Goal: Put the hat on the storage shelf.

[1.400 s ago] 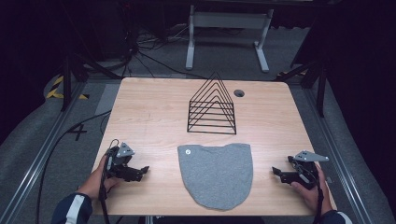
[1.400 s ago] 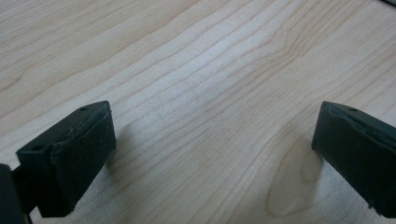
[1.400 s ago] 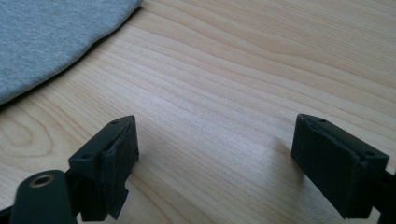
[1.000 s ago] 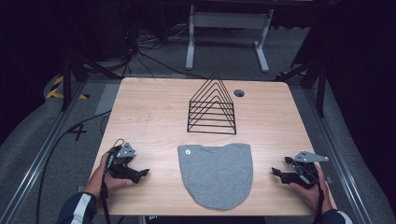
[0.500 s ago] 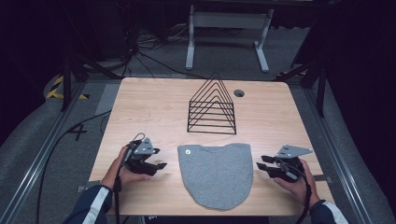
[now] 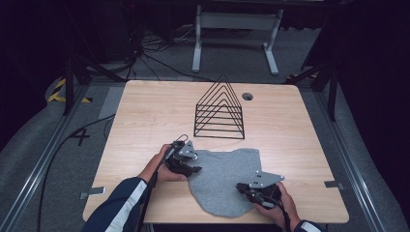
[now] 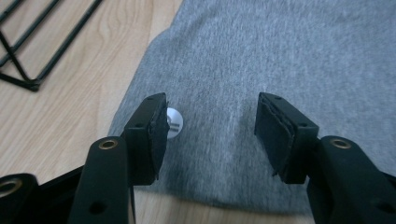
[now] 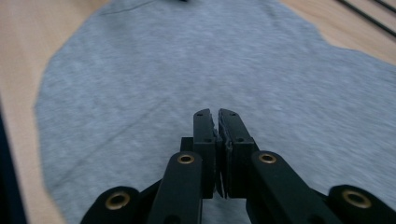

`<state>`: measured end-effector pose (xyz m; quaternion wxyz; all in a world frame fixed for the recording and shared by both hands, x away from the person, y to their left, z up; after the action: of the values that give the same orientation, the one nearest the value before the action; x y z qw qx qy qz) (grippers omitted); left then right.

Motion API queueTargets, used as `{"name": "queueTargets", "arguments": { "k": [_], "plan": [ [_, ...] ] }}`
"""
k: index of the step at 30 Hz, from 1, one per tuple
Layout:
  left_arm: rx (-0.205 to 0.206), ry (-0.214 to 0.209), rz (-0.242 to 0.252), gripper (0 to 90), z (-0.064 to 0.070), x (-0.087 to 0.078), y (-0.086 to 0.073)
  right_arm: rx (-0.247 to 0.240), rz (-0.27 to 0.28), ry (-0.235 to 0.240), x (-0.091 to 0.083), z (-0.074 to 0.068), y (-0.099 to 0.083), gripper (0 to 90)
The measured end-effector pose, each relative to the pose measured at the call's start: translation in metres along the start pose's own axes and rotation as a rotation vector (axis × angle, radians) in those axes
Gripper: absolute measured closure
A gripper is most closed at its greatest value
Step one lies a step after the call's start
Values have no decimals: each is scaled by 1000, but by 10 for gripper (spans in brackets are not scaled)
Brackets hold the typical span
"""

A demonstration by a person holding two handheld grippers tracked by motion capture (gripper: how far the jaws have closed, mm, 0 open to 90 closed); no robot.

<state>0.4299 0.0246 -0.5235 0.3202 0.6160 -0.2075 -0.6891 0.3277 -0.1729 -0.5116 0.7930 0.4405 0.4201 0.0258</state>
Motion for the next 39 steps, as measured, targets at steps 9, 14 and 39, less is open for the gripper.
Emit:
{"name": "queueTargets", "arguments": {
  "k": [9, 14, 39],
  "plan": [
    [-34, -20, 36, 405, 13, -4, -11, -48, -16, -73, 9, 14, -6, 852],
    [-58, -35, 35, 407, 33, -10, -22, 8, -27, -72, 17, 34, -6, 856],
    [-47, -196, 38, 452, 127, 17, -13, 5, -61, -166, 66, 79, 26, 821]
  ]
}}
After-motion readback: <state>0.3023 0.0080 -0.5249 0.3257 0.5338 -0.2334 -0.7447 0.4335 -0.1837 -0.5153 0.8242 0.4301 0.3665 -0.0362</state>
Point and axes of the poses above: each handheld gripper's, and its own axes: x roughly forward along the jaws, y roughly out of its top, z roughly to its right, the point moved 8 cm from there along x, roughly forward along the jaws, and after that the axes turned 15 degrees about -y, right-handed, at the moved point
